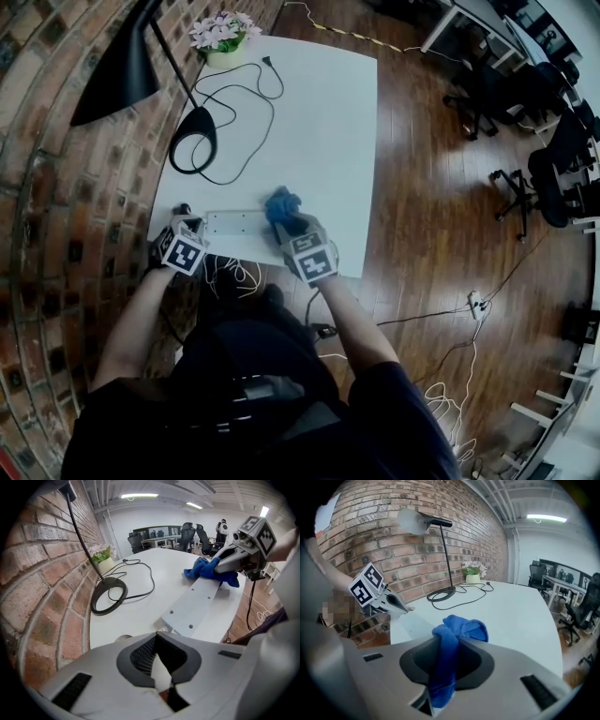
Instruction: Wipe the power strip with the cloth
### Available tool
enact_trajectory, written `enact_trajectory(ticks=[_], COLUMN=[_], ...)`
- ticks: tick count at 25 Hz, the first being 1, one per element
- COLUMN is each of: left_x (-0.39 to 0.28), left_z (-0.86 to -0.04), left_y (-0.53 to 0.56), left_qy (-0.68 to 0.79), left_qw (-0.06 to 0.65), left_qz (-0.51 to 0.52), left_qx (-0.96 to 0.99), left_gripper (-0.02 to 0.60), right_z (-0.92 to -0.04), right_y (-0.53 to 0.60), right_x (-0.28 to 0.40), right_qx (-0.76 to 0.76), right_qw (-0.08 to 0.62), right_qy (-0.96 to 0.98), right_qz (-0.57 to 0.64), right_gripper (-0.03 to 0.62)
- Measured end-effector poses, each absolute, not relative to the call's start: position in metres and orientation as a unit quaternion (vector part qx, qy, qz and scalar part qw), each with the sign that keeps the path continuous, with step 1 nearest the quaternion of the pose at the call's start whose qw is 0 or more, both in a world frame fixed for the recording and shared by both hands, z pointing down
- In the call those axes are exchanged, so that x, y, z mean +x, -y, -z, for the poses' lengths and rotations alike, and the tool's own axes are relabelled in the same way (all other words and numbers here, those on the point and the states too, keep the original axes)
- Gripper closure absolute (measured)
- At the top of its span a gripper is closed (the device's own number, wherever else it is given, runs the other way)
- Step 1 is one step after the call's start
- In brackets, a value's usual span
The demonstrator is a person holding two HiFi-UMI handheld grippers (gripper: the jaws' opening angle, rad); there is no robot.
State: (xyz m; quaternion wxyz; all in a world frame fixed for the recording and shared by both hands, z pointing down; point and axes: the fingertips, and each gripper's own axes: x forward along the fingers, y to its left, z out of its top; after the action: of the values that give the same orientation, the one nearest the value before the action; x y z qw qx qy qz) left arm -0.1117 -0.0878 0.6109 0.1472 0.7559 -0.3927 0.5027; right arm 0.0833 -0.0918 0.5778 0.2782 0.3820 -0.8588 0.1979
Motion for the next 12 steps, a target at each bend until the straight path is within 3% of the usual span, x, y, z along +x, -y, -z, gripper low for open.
enact_trajectory(ticks=[12], left_x=[-0.112], left_z=[-0.615], left_y=[0.086], left_qy=[0.384], left_qw=[0.145], left_qz=[-0.513], left_qx=[0.754], left_gripper=[0.575], right_z=[-0.581], right_y=[0.088], right_x=[0.104], right_qx=[0.427], right_qw=[0.274], right_qy=[0.834], right_qz=[-0.218], right_gripper=[0.519])
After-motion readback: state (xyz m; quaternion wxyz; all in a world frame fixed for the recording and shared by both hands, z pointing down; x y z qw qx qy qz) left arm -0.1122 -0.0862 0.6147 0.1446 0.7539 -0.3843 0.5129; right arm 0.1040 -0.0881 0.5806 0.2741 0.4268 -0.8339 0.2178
